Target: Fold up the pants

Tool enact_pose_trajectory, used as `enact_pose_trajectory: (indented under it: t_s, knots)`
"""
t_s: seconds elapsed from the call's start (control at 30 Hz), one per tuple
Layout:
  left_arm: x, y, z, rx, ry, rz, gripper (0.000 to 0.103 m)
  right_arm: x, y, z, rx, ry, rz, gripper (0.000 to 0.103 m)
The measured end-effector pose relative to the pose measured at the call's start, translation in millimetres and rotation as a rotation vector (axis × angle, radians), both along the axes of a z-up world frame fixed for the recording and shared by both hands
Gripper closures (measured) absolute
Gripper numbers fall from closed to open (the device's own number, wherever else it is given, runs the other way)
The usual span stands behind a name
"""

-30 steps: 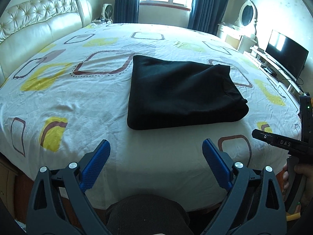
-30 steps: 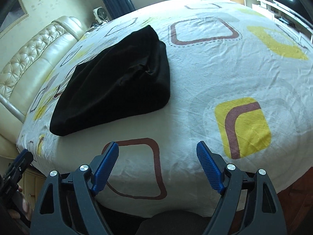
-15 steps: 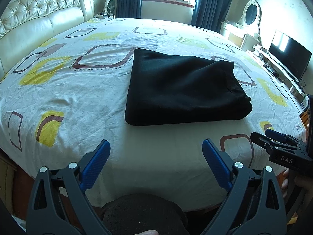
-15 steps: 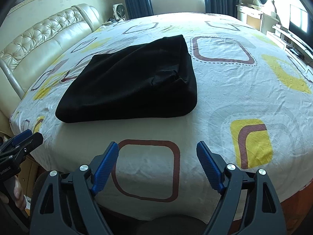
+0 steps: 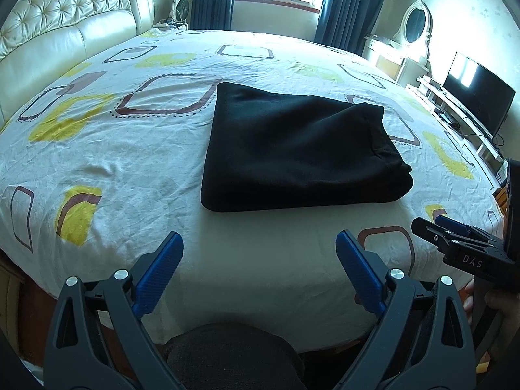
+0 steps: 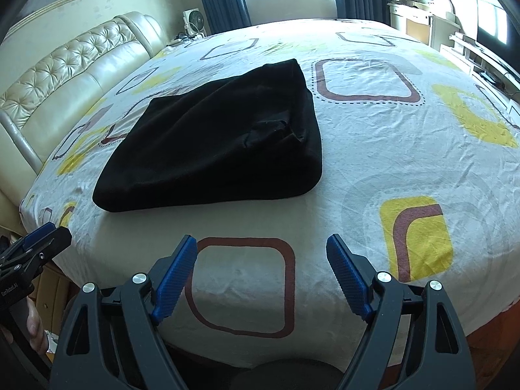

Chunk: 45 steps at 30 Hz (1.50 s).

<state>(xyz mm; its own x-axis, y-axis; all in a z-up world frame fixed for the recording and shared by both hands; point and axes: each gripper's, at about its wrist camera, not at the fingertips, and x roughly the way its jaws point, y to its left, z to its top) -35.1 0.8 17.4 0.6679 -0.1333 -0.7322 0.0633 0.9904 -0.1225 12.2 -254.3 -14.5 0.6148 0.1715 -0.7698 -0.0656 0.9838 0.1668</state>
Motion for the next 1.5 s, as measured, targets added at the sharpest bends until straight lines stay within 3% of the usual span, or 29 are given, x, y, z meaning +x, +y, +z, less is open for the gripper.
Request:
enact_pose_trajectory:
  t_s: [1.2,1.5]
  knots:
    - [0,-7,4,0.051,-0.008,-0.013,0.008,2,5,-11,0.003,0.053,0.016,0.022]
    - [0,-3,7,0.004,-0.007,0.007,0.003,2,5,-14,0.006,0.067,0.02,0.022]
